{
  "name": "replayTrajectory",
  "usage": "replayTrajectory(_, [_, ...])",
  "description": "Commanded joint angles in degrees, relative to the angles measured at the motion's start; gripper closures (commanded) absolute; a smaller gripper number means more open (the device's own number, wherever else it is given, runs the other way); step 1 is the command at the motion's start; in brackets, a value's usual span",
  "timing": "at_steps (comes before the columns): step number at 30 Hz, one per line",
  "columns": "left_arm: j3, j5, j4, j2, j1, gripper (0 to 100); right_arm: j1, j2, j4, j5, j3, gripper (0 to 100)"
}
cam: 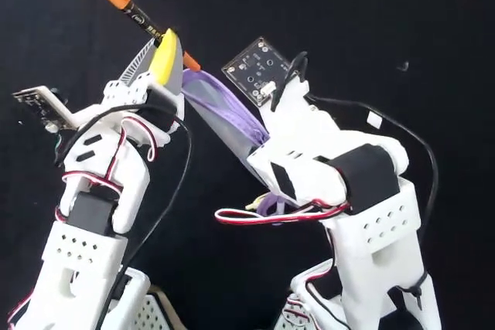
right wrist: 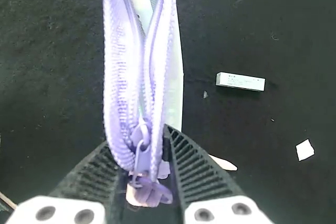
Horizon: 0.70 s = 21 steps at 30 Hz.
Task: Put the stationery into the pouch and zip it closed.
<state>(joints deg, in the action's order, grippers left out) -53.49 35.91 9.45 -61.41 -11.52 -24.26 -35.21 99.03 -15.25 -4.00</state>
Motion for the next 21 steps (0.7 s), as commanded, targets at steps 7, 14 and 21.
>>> replayTrajectory(7, [2.24, 0.0, 4.75, -5.54, -1.89, 97, -0.26, 0.13, -2.2, -0.18, -1.98, 98.5])
replayTrajectory(14, [0.75, -0.09, 5.1, -6.24, -3.47, 97, -0.26, 0.04, -1.93, 0.0, -1.98, 98.5])
replayTrajectory(21, [0.48, -7.3, 5.36, -0.53, -5.05, 97, -0.26, 0.04, -1.93, 0.0, -1.8, 98.5])
